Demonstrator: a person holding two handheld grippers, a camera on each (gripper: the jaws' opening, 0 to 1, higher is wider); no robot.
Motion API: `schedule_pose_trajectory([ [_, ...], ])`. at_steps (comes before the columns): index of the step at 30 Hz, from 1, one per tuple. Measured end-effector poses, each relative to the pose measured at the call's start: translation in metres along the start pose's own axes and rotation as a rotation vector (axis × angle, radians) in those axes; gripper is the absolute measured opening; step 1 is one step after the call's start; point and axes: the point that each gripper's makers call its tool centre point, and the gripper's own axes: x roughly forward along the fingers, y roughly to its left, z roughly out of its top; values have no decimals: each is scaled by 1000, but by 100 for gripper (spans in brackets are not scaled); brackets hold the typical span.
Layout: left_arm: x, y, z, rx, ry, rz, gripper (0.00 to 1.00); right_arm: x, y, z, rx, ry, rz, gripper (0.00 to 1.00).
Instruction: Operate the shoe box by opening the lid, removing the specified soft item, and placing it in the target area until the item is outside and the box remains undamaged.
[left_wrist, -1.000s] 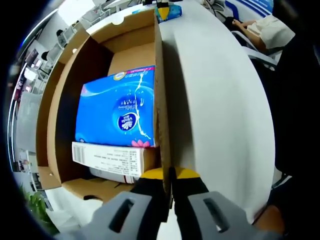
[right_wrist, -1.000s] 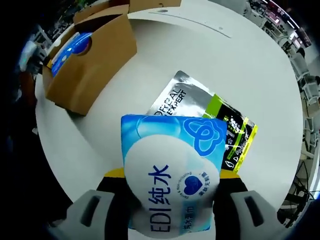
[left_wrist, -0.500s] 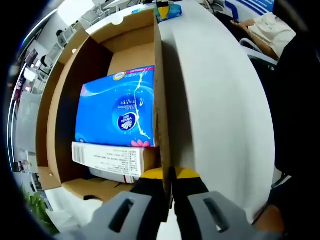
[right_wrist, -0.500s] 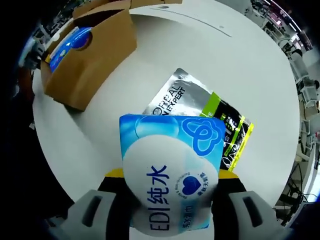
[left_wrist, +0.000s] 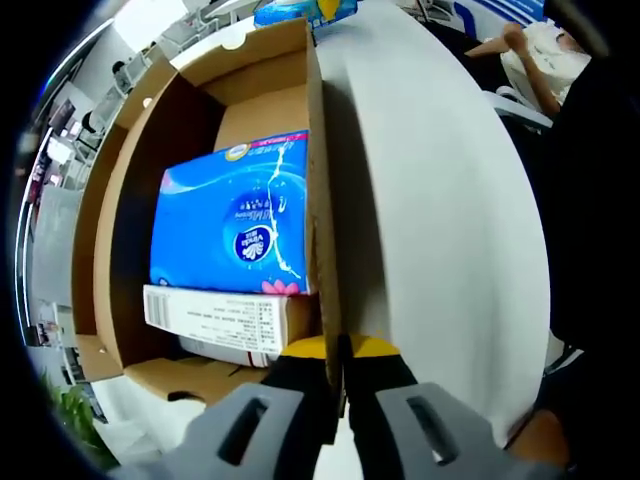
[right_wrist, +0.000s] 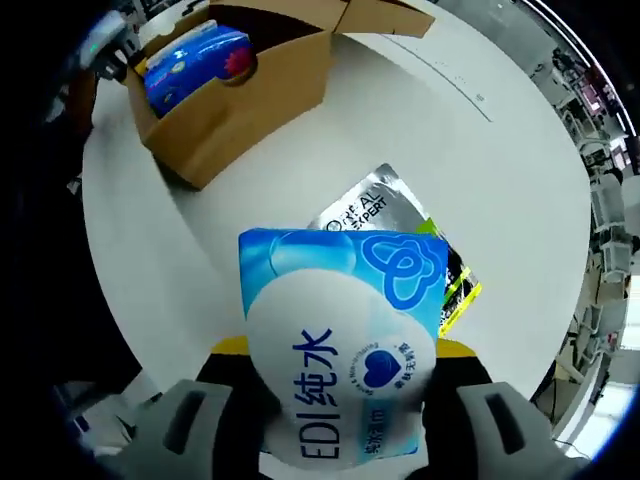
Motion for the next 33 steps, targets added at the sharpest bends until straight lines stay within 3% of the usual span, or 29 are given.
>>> schedule_pose_trajectory([
  [5, 0, 0, 0, -1, 6, 1, 3, -6, -6, 8, -110, -24, 6, 63],
  [8, 1, 0, 0, 4, 27, -1, 3, -7, -8, 12, -129, -35, 13, 62],
  [13, 1, 1, -1, 5, 41, 7, 3, -7, -16, 14, -215, -23, 6, 62],
  [18, 1, 1, -1, 3, 40, 8, 3, -8, -14, 20, -360, -47, 33, 62],
  [21, 1, 0, -1, 3, 40, 8, 3, -9, -12, 25, -492, -82, 57, 62],
  [25, 1, 0, -1, 2, 43, 6, 3, -4, -20, 26, -480, -80, 52, 62],
  [33, 2, -1, 0, 2, 52, 8, 3, 6, -28, 22, -572, -69, 75, 61],
])
